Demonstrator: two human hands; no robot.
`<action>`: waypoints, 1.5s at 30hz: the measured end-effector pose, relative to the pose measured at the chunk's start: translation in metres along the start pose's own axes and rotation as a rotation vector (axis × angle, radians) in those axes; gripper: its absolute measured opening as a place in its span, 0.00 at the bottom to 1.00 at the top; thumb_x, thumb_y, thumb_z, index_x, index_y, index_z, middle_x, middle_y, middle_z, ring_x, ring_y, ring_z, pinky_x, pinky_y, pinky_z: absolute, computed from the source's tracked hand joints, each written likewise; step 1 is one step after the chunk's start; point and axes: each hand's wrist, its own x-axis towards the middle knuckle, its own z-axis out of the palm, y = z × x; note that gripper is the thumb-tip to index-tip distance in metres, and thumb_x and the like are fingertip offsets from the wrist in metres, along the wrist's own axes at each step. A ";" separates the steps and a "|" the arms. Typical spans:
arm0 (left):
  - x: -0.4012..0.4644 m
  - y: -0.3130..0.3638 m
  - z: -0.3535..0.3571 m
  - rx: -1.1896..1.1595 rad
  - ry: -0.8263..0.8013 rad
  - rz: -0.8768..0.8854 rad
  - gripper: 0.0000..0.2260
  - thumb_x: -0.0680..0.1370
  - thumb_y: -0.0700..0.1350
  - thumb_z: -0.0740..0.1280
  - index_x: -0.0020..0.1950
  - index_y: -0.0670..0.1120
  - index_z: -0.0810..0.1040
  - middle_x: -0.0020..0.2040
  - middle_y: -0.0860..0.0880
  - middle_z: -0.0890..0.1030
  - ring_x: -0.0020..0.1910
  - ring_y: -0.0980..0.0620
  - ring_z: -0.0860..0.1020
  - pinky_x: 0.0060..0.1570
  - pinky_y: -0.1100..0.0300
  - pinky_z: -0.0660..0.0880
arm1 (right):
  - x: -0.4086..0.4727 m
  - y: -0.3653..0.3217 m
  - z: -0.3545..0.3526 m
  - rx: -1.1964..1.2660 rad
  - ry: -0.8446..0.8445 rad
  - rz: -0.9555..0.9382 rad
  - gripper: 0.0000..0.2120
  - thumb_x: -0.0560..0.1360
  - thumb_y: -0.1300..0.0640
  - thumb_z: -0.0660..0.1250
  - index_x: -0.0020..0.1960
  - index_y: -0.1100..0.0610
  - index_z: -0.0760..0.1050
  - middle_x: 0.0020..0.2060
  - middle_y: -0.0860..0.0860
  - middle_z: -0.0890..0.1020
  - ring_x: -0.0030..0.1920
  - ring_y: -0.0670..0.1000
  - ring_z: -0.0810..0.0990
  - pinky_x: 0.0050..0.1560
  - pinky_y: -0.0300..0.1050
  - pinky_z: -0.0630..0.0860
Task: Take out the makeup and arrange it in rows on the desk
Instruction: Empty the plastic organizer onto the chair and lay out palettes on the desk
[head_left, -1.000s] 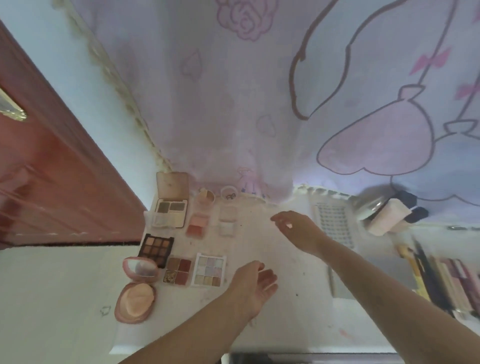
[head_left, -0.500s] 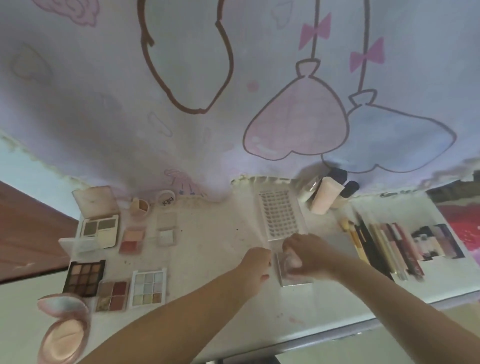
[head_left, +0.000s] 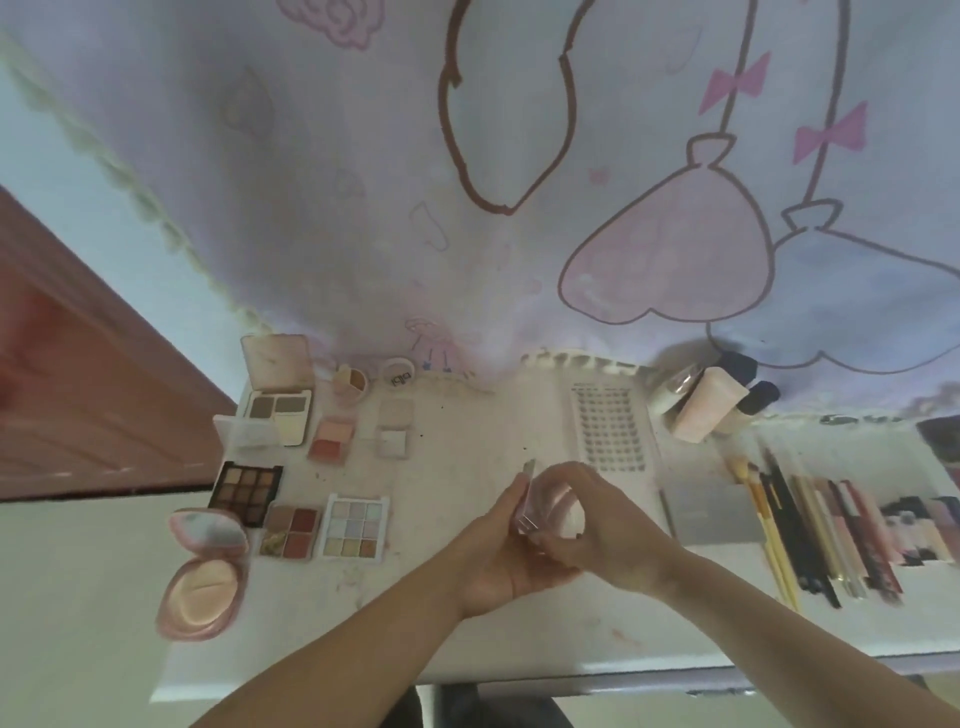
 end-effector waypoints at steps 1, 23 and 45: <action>-0.013 0.002 -0.004 -0.036 -0.017 0.043 0.26 0.70 0.58 0.71 0.64 0.46 0.77 0.65 0.45 0.76 0.66 0.41 0.72 0.60 0.42 0.73 | 0.004 -0.010 0.006 0.008 -0.005 -0.014 0.16 0.68 0.47 0.72 0.52 0.48 0.72 0.47 0.39 0.76 0.51 0.40 0.75 0.53 0.33 0.71; -0.188 -0.037 -0.112 -0.191 0.141 0.261 0.23 0.74 0.54 0.68 0.65 0.45 0.72 0.57 0.37 0.80 0.58 0.37 0.78 0.50 0.45 0.78 | 0.012 -0.174 0.126 -0.140 -0.560 -0.121 0.33 0.70 0.53 0.66 0.69 0.42 0.53 0.52 0.44 0.75 0.43 0.41 0.77 0.40 0.32 0.72; -0.199 -0.040 -0.107 0.096 0.080 0.284 0.24 0.72 0.60 0.69 0.63 0.49 0.77 0.57 0.39 0.77 0.45 0.43 0.80 0.53 0.44 0.77 | 0.004 -0.178 0.122 -0.030 -0.310 -0.080 0.21 0.63 0.35 0.68 0.54 0.38 0.71 0.49 0.37 0.73 0.51 0.38 0.73 0.48 0.32 0.72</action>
